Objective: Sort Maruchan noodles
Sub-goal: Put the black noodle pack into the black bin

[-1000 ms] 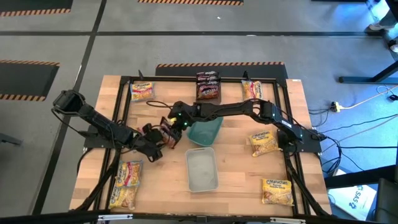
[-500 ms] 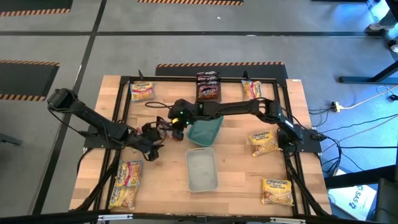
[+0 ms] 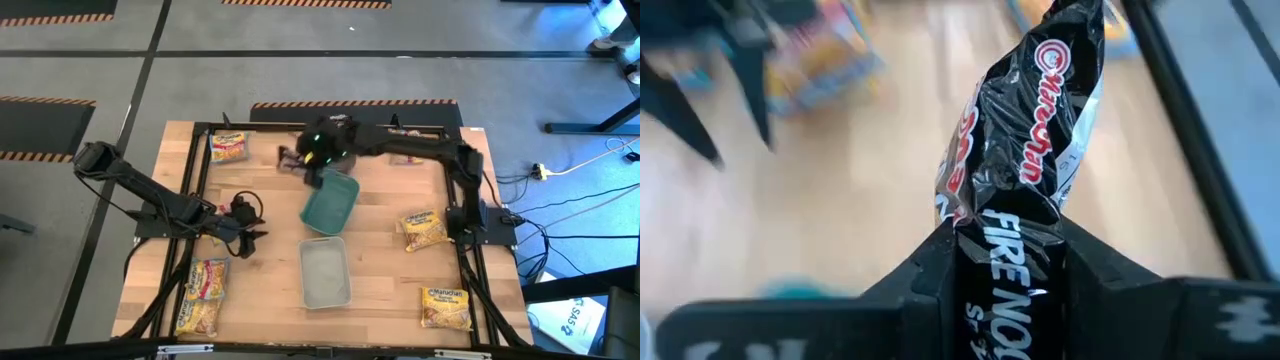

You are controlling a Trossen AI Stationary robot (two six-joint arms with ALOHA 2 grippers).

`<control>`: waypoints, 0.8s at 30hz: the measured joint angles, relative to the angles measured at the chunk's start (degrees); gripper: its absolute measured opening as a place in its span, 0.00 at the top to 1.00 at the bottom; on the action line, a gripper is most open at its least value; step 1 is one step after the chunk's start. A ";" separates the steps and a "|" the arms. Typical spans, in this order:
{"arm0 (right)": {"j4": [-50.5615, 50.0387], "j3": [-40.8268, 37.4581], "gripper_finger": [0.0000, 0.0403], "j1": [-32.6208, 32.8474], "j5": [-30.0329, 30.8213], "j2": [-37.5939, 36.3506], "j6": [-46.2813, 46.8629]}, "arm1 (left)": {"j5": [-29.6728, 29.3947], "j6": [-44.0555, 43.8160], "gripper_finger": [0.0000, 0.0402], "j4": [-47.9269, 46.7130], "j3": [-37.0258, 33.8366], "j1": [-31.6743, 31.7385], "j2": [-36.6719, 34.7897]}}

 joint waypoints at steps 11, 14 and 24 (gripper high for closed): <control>-13.87 0.00 0.77 -11.79 -2.65 -5.53 -12.12 | -1.04 13.07 0.58 7.12 0.02 5.24 0.04; -14.63 -0.92 0.77 -14.86 -9.44 -5.66 -15.46 | 0.33 17.04 0.58 10.20 0.03 7.76 0.03; -4.20 -11.86 0.77 -16.13 -11.10 -5.78 -22.86 | 2.61 22.57 0.58 13.54 0.04 14.03 0.02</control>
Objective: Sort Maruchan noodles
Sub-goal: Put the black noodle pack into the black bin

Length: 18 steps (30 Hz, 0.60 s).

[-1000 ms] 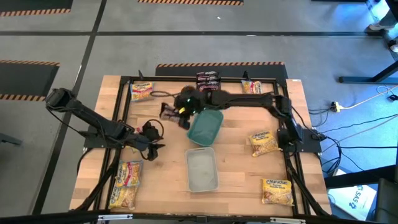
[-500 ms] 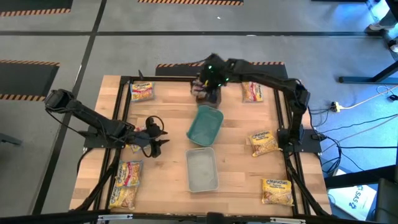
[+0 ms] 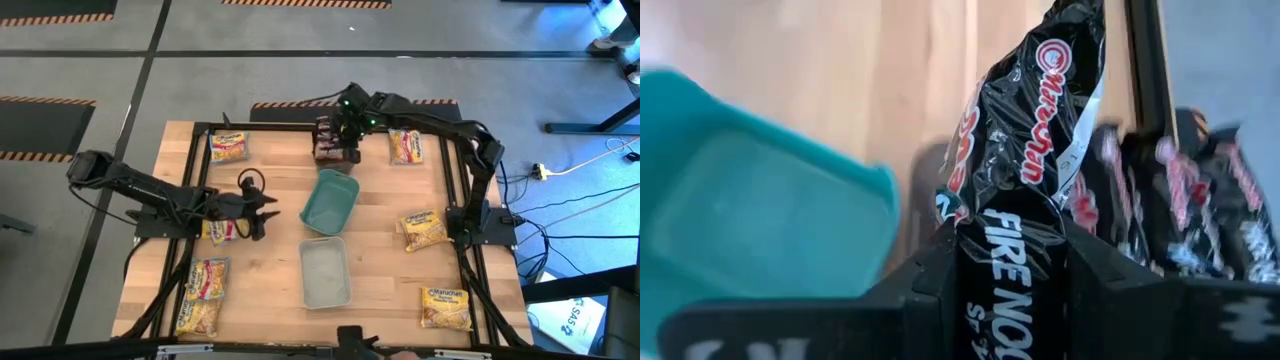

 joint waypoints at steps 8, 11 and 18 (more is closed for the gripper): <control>6.59 -8.94 0.76 0.01 3.03 0.11 -2.31 | -0.38 0.21 0.58 0.94 0.00 1.31 0.02; 12.87 -12.19 0.73 0.09 2.95 0.31 -3.18 | -0.41 0.39 0.58 0.96 0.00 1.37 0.02; 16.96 -15.70 0.54 0.09 7.15 0.52 -2.92 | -0.39 -0.87 0.58 1.22 0.00 1.35 0.02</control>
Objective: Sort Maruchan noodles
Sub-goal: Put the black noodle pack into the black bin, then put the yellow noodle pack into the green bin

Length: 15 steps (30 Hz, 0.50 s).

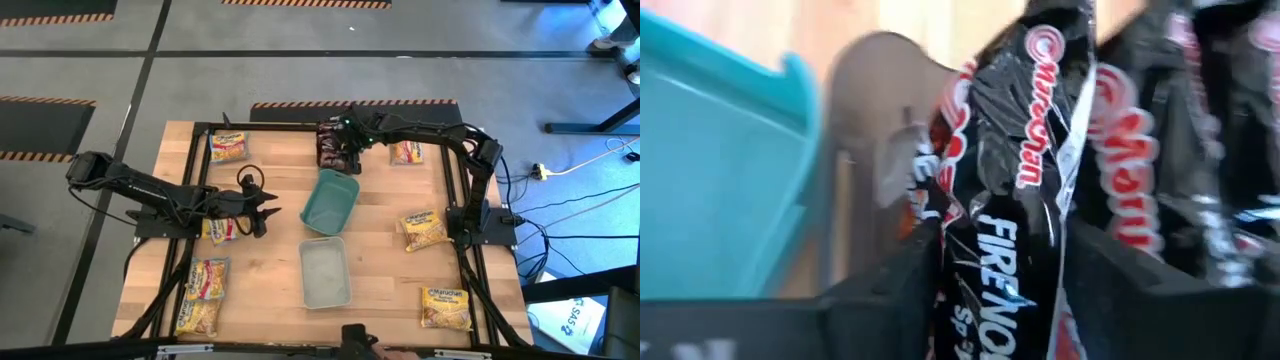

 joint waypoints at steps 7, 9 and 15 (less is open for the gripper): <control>-11.64 6.75 0.40 2.04 3.36 -3.59 2.43 | 1.71 1.28 0.58 1.43 0.00 0.14 0.00; -15.26 7.02 0.40 3.94 3.44 -6.47 3.53 | 2.21 1.24 0.58 1.78 0.00 0.59 0.12; -20.14 -0.39 0.42 10.21 4.74 -14.49 10.74 | 3.92 0.31 0.58 5.47 0.00 3.59 5.39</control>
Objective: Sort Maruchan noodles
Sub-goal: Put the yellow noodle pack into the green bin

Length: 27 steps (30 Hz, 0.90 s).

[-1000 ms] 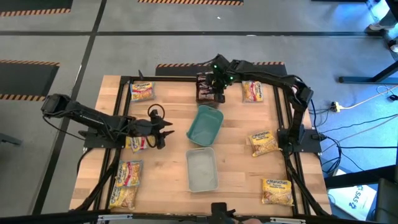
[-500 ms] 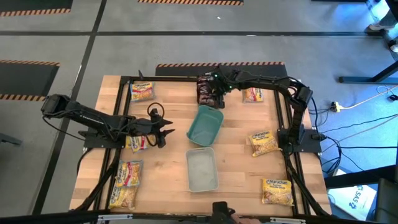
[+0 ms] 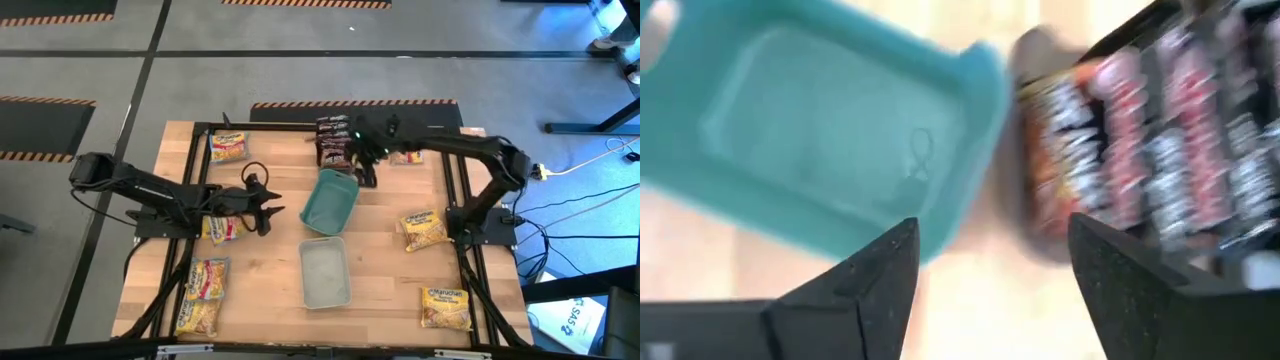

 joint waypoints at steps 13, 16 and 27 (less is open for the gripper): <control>29.10 -32.70 0.51 10.09 7.26 -8.02 22.26 | 8.74 0.82 0.58 14.93 0.02 4.85 15.99; 36.50 -35.48 0.52 10.21 7.20 -7.29 24.96 | 9.61 0.80 0.58 17.37 0.58 5.02 17.54; 43.25 -35.76 0.54 10.04 17.82 -6.91 24.55 | 12.03 0.78 0.58 19.55 1.35 4.99 18.51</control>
